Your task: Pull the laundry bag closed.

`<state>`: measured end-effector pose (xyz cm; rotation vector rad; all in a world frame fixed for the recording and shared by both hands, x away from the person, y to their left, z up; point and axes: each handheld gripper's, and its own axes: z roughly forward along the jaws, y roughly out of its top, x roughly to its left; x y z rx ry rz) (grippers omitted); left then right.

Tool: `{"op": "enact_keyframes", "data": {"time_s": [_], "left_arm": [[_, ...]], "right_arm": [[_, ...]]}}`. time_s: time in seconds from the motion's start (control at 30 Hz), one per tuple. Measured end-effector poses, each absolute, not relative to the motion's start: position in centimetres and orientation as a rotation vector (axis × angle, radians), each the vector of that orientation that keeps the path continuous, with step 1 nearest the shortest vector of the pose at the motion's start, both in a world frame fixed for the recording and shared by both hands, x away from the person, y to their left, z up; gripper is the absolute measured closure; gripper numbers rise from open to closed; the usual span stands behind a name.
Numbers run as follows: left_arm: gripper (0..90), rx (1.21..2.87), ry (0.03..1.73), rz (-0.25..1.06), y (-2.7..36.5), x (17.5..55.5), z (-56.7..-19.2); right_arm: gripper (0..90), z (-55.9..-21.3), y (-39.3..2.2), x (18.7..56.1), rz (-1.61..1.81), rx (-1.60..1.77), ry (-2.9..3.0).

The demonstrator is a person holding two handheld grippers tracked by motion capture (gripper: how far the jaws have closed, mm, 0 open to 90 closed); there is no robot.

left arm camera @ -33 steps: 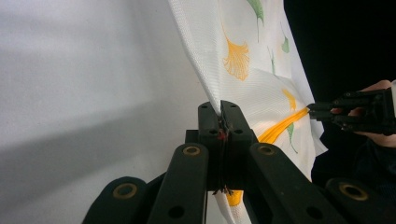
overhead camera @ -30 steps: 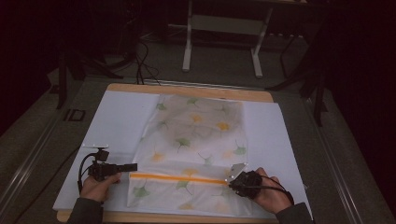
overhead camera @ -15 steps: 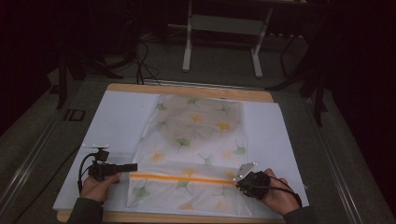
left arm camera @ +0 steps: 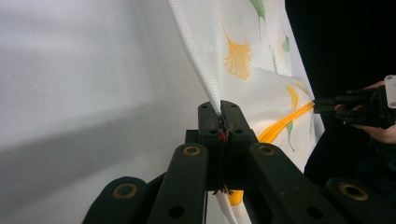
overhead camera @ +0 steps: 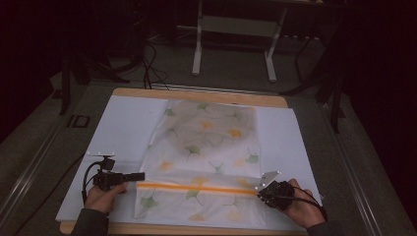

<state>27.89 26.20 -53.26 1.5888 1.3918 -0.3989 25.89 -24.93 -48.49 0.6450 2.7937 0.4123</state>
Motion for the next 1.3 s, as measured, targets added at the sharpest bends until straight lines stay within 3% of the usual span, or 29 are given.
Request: {"op": "enact_keyframes", "data": {"time_s": [1.13,1.3], "left_arm": [[86.9,1.613,1.385,-0.402,26.0,27.6,-53.3],[80.9,1.598,1.390,-0.379,26.6,27.5,-53.1]], "right_arm": [[83.6,-48.7,-25.2,25.9,0.430,0.664,2.788],[76.0,-48.8,-25.3,26.0,0.468,0.680,2.777]]}}
